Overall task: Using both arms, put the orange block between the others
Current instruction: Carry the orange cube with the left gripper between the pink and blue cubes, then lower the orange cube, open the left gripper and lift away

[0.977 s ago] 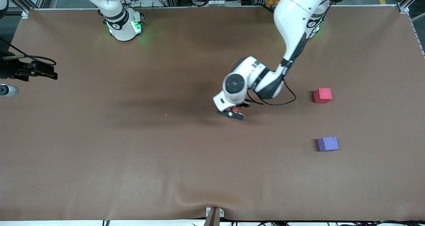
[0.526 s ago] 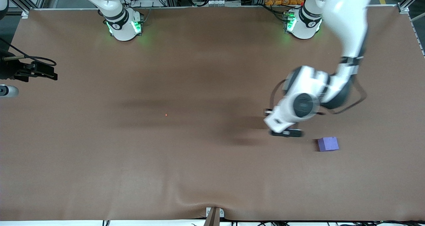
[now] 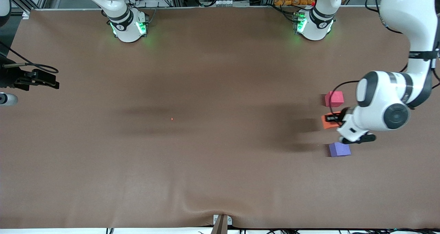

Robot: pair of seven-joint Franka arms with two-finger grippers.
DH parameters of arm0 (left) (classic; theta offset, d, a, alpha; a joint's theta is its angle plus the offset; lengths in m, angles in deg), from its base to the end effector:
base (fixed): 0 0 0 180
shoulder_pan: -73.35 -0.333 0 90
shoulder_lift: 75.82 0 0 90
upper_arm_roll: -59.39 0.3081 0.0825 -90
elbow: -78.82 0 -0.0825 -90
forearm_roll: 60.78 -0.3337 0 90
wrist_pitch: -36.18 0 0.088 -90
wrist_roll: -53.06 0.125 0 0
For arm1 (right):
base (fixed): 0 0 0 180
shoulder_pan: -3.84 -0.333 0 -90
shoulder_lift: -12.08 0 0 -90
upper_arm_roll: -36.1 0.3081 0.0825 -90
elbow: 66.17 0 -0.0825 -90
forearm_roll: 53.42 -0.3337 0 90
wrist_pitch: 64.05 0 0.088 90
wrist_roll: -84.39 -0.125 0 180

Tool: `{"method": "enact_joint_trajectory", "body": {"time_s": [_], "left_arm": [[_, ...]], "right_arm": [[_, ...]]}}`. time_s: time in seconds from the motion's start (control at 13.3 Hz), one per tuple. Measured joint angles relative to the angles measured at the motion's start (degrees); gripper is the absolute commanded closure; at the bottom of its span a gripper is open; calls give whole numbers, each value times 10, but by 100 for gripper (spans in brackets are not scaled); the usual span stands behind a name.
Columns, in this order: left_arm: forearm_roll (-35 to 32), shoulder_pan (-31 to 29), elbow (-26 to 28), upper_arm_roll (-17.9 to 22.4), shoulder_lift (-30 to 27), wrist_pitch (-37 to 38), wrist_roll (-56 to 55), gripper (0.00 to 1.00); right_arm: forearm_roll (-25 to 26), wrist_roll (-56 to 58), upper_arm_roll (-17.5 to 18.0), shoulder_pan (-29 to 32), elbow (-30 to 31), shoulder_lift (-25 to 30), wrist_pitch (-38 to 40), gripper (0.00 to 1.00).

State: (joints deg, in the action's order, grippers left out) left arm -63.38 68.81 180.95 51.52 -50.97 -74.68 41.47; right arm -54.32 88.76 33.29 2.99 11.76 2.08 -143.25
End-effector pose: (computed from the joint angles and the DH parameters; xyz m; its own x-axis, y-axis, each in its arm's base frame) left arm 0.5700 -0.0240 0.3005 0.9540 0.1262 -0.2718 0.1215 -0.9920 -0.0341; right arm 0.5331 -0.0136 0.5798 0.9876 0.0448 -0.1506 0.0425 -0.9989 -0.0187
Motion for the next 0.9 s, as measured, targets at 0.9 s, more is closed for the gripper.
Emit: {"method": "enact_joint_trajectory", "body": {"time_s": [0.9], "left_arm": [[0, -46, 49, -6, 41, -116, 77, 100]], "right_arm": [[0, 0, 2, -2, 1, -1, 11, 0]]}}
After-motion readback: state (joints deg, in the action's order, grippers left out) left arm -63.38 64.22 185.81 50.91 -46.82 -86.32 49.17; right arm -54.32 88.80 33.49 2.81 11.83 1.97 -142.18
